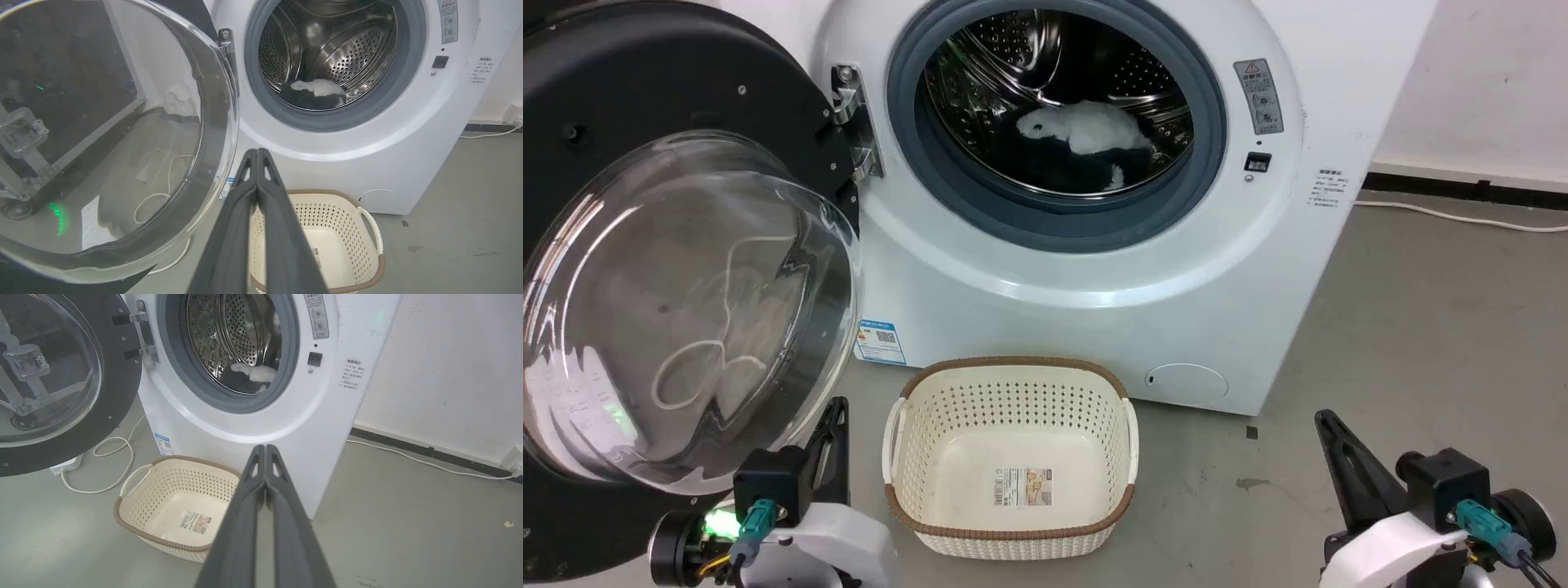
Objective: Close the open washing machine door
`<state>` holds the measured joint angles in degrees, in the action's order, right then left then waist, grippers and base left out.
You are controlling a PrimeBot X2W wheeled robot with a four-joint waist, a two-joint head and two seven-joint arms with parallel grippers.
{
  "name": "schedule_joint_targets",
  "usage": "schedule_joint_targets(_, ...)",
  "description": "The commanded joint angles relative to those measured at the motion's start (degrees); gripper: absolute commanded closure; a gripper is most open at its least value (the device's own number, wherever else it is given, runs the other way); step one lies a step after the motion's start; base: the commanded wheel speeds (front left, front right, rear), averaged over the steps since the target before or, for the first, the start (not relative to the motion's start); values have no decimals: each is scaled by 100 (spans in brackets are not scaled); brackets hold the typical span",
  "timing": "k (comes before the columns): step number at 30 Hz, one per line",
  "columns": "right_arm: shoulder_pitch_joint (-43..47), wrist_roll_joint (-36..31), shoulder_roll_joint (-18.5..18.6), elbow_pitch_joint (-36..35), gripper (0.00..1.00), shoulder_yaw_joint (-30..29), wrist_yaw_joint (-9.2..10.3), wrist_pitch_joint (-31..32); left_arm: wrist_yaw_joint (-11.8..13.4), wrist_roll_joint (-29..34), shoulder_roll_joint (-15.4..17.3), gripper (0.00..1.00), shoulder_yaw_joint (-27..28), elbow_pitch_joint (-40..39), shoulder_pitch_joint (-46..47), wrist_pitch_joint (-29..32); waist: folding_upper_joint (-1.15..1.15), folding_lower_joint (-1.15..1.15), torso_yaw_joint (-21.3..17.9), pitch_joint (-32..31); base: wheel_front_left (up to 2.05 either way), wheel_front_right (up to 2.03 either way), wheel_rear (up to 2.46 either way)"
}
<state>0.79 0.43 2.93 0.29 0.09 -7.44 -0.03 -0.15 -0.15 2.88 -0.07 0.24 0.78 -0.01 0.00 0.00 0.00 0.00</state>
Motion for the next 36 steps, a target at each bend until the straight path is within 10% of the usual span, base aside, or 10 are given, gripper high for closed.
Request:
schedule_joint_targets(1,-79,-43,-5,-29,100,-9,-5,3,15,15,-1,100,7,-24,-78,1,0,0,0,0,0,0,0)
schedule_joint_targets(36,-79,-43,-5,-29,100,-9,-5,3,15,15,-1,100,7,-24,-78,1,0,0,0,0,0,0,0)
